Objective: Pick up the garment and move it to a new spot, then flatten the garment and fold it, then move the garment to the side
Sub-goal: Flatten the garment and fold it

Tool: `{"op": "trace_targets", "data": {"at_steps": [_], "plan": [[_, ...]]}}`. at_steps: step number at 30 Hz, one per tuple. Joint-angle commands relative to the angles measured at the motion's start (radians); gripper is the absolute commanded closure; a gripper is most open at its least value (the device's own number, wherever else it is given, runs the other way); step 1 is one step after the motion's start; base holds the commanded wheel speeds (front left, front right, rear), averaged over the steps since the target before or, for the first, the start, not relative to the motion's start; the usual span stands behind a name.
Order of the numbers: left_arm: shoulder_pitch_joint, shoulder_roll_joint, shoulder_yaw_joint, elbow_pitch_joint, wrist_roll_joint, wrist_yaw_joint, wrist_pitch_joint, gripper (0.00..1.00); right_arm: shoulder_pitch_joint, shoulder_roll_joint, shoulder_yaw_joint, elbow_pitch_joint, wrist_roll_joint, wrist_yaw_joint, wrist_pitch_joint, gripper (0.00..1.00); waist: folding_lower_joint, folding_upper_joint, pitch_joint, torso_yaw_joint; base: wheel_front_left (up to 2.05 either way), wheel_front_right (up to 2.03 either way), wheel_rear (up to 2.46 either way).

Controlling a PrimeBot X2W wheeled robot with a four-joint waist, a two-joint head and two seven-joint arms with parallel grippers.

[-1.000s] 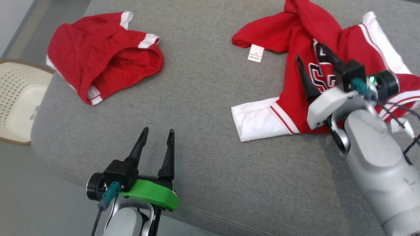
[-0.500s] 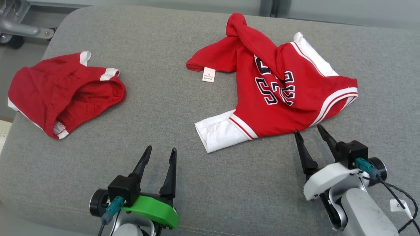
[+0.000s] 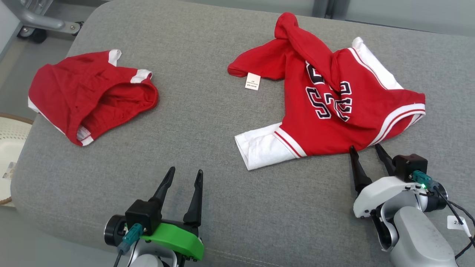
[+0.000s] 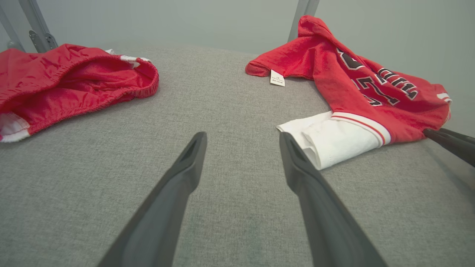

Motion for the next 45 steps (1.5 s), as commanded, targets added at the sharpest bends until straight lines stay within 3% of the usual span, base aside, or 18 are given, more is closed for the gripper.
{"op": "trace_targets", "data": {"at_steps": [1, 3, 4, 6, 7, 23, 24, 25, 26, 30, 35, 45], "plan": [[-0.013, 0.003, 0.002, -0.005, -0.002, 0.001, 0.001, 0.00, -0.018, -0.004, -0.001, 0.019, 0.005, -0.001, -0.003, 0.00, 0.0000, 0.0000, 0.014, 0.022, 0.00, 0.00, 0.00], [-0.009, 0.003, 0.004, -0.008, -0.003, 0.002, 0.001, 0.00, -0.036, -0.006, 0.008, 0.044, 0.020, -0.001, -0.003, 0.04, 0.0000, 0.0000, 0.019, 0.030, 0.00, 0.00, 0.00], [-0.006, 0.003, 0.006, -0.009, -0.002, 0.002, 0.001, 0.00, -0.045, -0.010, 0.009, 0.051, 0.025, -0.001, -0.003, 0.27, 0.0000, 0.0000, 0.022, 0.033, 0.00, 0.00, 0.00], [0.000, 0.003, 0.011, -0.011, -0.004, 0.003, 0.001, 0.00, -0.058, -0.018, 0.016, 0.063, 0.038, -0.001, -0.003, 0.85, 0.0000, 0.0000, 0.027, 0.035, 0.00, 0.00, 0.00], [0.003, 0.003, 0.012, -0.012, -0.003, 0.003, 0.001, 0.00, -0.064, -0.022, 0.019, 0.069, 0.046, -0.001, -0.003, 1.00, 0.0000, 0.0000, 0.029, 0.035, 0.00, 0.00, 0.00], [0.018, 0.003, -0.005, -0.015, -0.041, 0.010, 0.001, 0.00, -0.233, -0.289, 0.014, -0.191, 0.025, -0.001, 0.033, 1.00, 0.0000, 0.0000, -0.014, -0.018, 0.00, 0.00, 0.00], [0.017, 0.003, -0.007, -0.014, -0.042, 0.010, 0.001, 0.00, -0.244, -0.290, 0.013, -0.204, 0.028, -0.001, 0.043, 0.88, 0.0000, 0.0000, -0.014, -0.019, 0.00, 0.00, 0.00], [0.016, 0.003, -0.008, -0.013, -0.041, 0.009, 0.001, 0.00, -0.252, -0.284, 0.014, -0.211, 0.034, -0.001, 0.058, 0.34, 0.0000, 0.0000, -0.015, -0.020, 0.00, 0.00, 0.00], [0.014, 0.003, -0.011, -0.009, -0.040, 0.007, 0.001, 0.00, -0.253, -0.280, 0.026, -0.207, 0.033, -0.001, 0.084, 0.00, 0.0000, 0.0000, -0.015, -0.021, 0.00, 0.00, 0.00], [-0.004, 0.003, -0.022, 0.001, -0.043, 0.002, 0.001, 0.00, -0.239, -0.263, 0.049, -0.160, 0.028, -0.002, 0.135, 0.00, 0.0000, 0.0000, -0.010, -0.017, 0.00, 0.00, 0.00], [-0.021, 0.003, -0.024, 0.003, -0.041, 0.009, 0.001, 0.00, -0.176, -0.221, 0.028, -0.103, 0.012, -0.001, 0.084, 0.00, 0.0000, 0.0000, -0.005, -0.027, 0.00, 0.00, 0.00], [-0.080, 0.003, 0.038, 0.010, -0.001, 0.000, 0.001, 0.00, -0.054, -0.118, 0.022, -0.134, -0.011, -0.001, 0.003, 0.00, 0.0000, 0.0000, 0.009, -0.155, 0.00, 0.00, 0.00]]}}
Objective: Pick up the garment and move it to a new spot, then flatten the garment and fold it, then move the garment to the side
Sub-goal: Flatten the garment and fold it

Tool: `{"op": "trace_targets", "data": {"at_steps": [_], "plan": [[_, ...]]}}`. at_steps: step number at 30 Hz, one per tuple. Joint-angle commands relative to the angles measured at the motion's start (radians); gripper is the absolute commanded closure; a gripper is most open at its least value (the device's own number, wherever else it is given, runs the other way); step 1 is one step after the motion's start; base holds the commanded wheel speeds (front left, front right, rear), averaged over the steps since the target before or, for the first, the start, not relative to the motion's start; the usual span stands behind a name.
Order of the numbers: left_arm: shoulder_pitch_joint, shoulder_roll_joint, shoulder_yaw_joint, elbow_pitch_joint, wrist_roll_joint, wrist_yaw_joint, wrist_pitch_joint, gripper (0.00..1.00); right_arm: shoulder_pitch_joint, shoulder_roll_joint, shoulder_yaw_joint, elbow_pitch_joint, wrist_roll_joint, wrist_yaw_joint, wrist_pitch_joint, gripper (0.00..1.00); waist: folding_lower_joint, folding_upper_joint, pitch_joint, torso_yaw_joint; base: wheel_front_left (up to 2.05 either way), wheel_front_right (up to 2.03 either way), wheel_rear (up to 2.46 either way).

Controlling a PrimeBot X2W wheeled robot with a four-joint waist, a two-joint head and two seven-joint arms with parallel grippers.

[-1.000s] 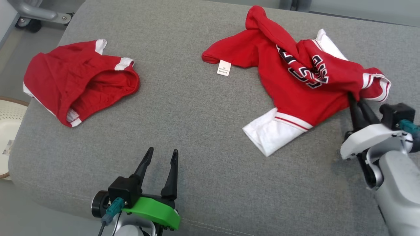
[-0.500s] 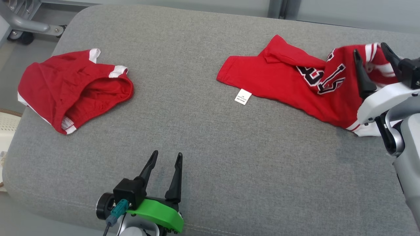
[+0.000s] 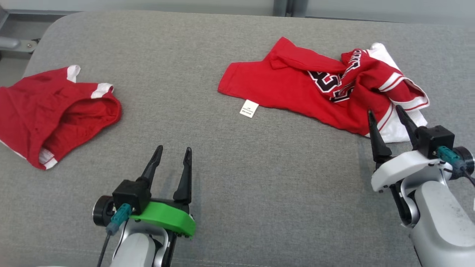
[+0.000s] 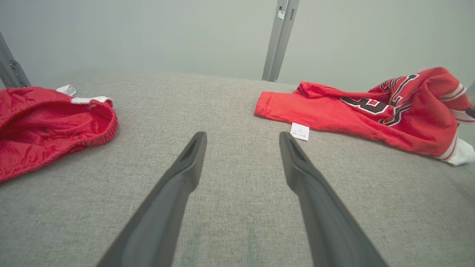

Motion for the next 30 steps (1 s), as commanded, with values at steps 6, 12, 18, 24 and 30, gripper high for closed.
{"op": "trace_targets", "data": {"at_steps": [6, 12, 18, 24, 30], "plan": [[-0.104, 0.003, 0.049, 0.046, 0.042, -0.009, 0.001, 0.00, 0.055, 0.058, -0.015, -0.081, -0.021, -0.002, -0.008, 0.00, 0.0000, 0.0000, 0.050, -0.162, 0.00, 0.00, 0.00], [-0.238, 0.006, 0.121, 0.187, 0.063, -0.024, 0.000, 0.00, 0.077, 0.098, -0.021, -0.138, -0.033, -0.002, -0.008, 0.00, 0.0000, 0.0000, 0.107, -0.279, 0.00, 0.00, 0.00], [-0.350, 0.025, 0.200, 0.334, 0.054, -0.040, 0.000, 0.00, 0.086, 0.115, -0.036, -0.159, -0.034, -0.002, -0.009, 0.00, 0.0000, 0.0000, 0.153, -0.365, 0.00, 0.00, 0.00], [-0.415, 0.051, 0.281, 0.444, 0.034, -0.036, 0.000, 0.09, 0.084, 0.132, -0.040, -0.180, -0.031, -0.002, -0.009, 0.00, 0.0000, 0.0000, 0.190, -0.412, 0.00, 0.00, 0.00], [-0.459, 0.077, 0.318, 0.511, 0.045, -0.043, 0.001, 0.29, 0.076, 0.139, -0.040, -0.192, -0.031, -0.002, -0.009, 0.00, 0.0000, 0.0000, 0.216, -0.428, 0.00, 0.00, 0.00]]}}
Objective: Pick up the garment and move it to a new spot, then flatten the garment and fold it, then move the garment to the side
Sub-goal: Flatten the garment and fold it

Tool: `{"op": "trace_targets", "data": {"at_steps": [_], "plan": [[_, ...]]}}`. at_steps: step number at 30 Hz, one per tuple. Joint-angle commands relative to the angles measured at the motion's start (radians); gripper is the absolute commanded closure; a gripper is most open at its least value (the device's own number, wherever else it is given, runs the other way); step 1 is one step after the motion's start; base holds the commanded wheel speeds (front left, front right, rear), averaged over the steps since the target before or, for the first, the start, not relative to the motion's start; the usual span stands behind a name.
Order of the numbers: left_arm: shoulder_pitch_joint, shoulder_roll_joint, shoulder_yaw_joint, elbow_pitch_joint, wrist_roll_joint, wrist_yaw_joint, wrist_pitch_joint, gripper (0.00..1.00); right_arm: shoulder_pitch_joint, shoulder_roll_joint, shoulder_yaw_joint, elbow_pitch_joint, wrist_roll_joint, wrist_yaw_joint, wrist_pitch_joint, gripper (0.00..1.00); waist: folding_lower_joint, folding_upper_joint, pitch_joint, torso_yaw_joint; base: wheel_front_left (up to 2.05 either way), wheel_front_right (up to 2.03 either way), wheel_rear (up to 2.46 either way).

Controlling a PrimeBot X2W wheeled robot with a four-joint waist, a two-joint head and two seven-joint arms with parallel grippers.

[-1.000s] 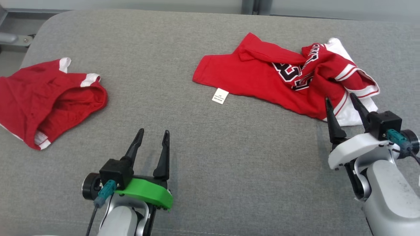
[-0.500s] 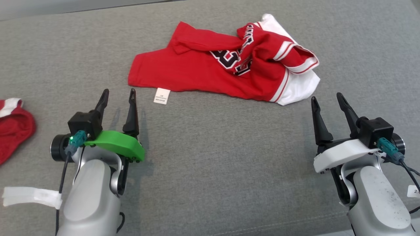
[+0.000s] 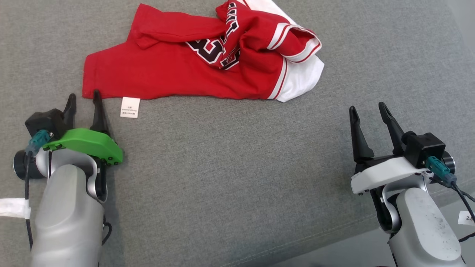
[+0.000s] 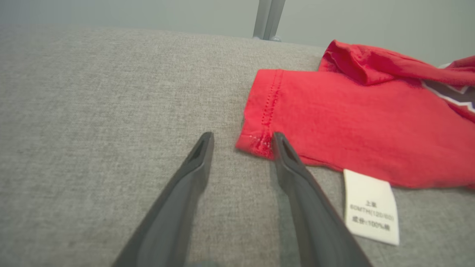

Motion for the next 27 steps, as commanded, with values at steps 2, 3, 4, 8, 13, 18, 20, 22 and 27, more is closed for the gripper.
{"op": "trace_targets", "data": {"at_steps": [2, 3, 4, 8, 13, 18, 20, 22, 27], "plan": [[-0.024, 0.010, 0.014, 0.031, 0.008, -0.002, 0.001, 0.95, -0.008, 0.006, -0.003, -0.008, -0.002, -0.001, -0.003, 0.00, 0.0000, 0.0000, 0.034, -0.029, 0.00, 0.00, 0.00], [-0.027, 0.009, 0.016, 0.035, 0.009, -0.005, 0.001, 1.00, -0.010, 0.007, -0.004, -0.006, -0.002, -0.001, -0.003, 0.00, 0.0000, 0.0000, 0.035, -0.029, 0.00, 0.00, 0.00], [-0.030, 0.006, 0.016, 0.037, 0.010, -0.010, 0.001, 1.00, -0.011, 0.007, -0.006, -0.004, 0.000, -0.001, -0.003, 0.00, 0.0000, 0.0000, 0.034, -0.027, 0.00, 0.00, 0.00], [-0.019, -0.007, 0.014, 0.027, 0.021, -0.022, 0.001, 1.00, -0.005, 0.004, -0.016, 0.009, 0.001, -0.001, -0.003, 0.00, 0.0000, 0.0000, 0.016, -0.007, 0.00, 0.00, 0.00], [0.045, -0.026, 0.054, -0.054, 0.027, -0.018, 0.001, 1.00, 0.019, 0.003, -0.027, 0.031, 0.011, -0.002, -0.003, 0.00, 0.0000, 0.0000, -0.038, 0.051, 0.00, 0.00, 0.00], [0.127, -0.048, 0.070, -0.113, 0.037, -0.016, 0.001, 1.00, 0.037, 0.007, -0.018, 0.057, 0.020, -0.002, -0.003, 0.00, 0.0000, 0.0000, -0.092, 0.115, 0.00, 0.00, 0.00], [0.171, -0.055, 0.074, -0.137, 0.041, -0.012, 0.001, 1.00, 0.048, 0.010, -0.014, 0.072, 0.024, -0.001, -0.003, 0.00, 0.0000, 0.0000, -0.118, 0.149, 0.00, 0.00, 0.00], [0.215, -0.058, 0.073, -0.151, 0.045, -0.013, 0.000, 1.00, 0.058, 0.012, -0.010, 0.086, 0.029, -0.001, -0.003, 0.00, 0.0000, 0.0000, -0.142, 0.182, 0.00, 0.00, 0.00], [0.316, -0.064, 0.058, -0.178, 0.044, -0.002, 0.000, 1.00, 0.080, 0.015, -0.013, 0.114, 0.035, -0.001, -0.003, 0.00, 0.0000, 0.0000, -0.183, 0.251, 0.00, 0.00, 0.00]]}}
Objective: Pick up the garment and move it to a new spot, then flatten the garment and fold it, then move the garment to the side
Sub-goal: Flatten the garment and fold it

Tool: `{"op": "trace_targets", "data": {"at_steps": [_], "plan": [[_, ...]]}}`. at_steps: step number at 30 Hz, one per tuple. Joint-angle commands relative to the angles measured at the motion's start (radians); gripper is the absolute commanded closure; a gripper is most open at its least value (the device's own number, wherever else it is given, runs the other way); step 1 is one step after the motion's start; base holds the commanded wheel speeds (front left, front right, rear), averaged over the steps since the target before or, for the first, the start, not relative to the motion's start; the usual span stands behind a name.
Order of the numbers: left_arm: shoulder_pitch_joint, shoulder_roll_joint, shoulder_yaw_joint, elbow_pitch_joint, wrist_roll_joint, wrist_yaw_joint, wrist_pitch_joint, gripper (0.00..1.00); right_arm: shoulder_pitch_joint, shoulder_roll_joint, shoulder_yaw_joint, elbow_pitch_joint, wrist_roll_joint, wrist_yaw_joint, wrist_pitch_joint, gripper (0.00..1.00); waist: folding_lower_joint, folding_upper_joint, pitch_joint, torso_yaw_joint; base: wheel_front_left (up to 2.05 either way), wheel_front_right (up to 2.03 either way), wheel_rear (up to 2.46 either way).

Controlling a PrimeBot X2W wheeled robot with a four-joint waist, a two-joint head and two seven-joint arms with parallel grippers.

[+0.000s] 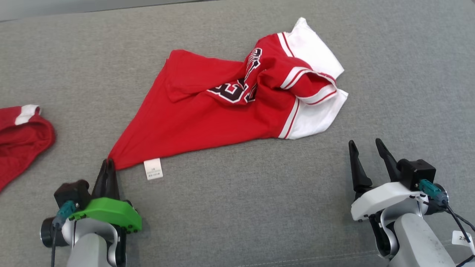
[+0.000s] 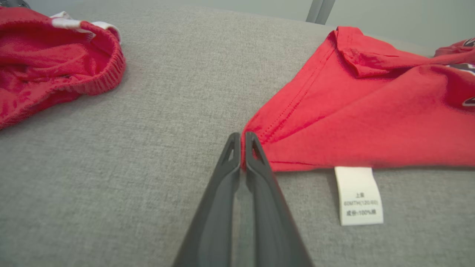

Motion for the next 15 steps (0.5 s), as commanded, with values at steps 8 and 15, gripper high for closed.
{"op": "trace_targets", "data": {"at_steps": [8, 15], "plan": [[0.116, 0.003, -0.122, -0.044, -0.079, 0.047, 0.001, 0.04, 0.009, -0.013, -0.040, 0.024, 0.014, -0.001, -0.003, 0.00, 0.0000, -0.0001, -0.076, 0.143, 0.00, 0.00, 0.00], [0.101, 0.002, -0.205, -0.127, -0.101, 0.079, 0.001, 0.00, -0.086, -0.053, -0.079, 0.097, 0.016, -0.002, -0.003, 0.00, 0.0000, -0.0001, -0.031, 0.190, 0.00, 0.00, 0.00]]}}
